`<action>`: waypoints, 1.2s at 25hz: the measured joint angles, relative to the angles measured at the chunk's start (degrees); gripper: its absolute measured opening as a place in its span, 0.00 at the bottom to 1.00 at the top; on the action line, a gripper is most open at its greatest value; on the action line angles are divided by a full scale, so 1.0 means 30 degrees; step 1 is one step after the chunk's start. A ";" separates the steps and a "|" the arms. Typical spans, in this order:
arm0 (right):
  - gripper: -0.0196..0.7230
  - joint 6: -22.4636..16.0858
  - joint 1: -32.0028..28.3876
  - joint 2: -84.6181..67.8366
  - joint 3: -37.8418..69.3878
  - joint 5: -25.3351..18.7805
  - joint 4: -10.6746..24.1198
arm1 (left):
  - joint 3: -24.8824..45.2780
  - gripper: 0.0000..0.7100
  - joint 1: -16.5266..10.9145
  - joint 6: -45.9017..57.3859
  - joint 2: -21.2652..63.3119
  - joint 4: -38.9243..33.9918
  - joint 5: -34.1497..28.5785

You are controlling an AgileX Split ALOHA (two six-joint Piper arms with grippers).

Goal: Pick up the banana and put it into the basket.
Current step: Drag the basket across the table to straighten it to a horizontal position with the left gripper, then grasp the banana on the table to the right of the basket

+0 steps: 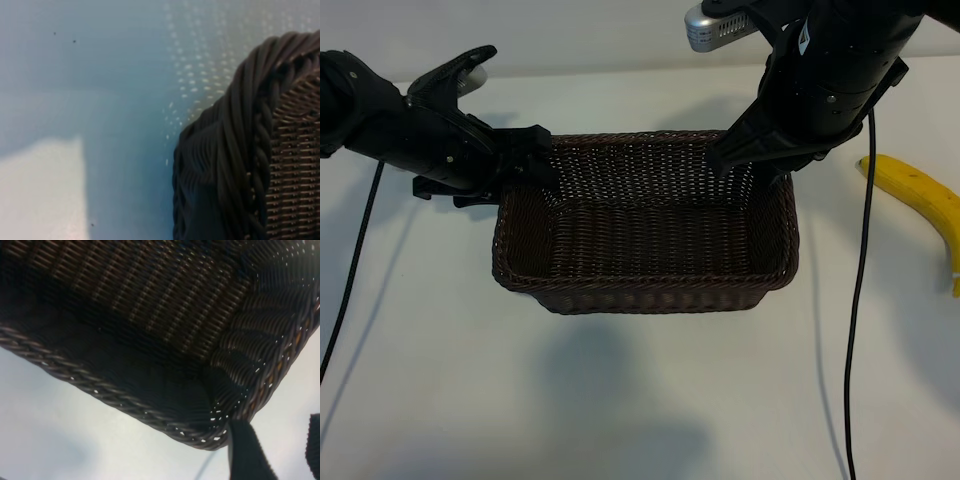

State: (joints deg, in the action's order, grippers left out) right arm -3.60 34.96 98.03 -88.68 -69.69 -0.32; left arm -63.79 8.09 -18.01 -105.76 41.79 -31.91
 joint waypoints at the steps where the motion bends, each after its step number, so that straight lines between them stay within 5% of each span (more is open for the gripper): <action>1: 0.45 0.0000 0.0000 0.0000 0.0000 0.0000 0.0000 | 0.0000 0.82 -0.0017 -0.0001 0.0079 -0.0043 -0.0092; 20: 0.45 0.0000 0.0000 0.0000 0.0000 0.0000 -0.0122 | -0.0210 0.82 -0.0214 0.2771 0.1845 -0.4714 -0.2170; 30: 0.45 0.0018 0.0000 0.0000 0.0000 0.0000 -0.0161 | -0.0210 0.82 -0.0276 0.3338 0.5270 -0.6455 -0.3518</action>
State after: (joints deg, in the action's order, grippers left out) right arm -3.55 34.96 98.03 -88.68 -69.69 -0.80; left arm -64.41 7.27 -7.99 -89.95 22.42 -42.46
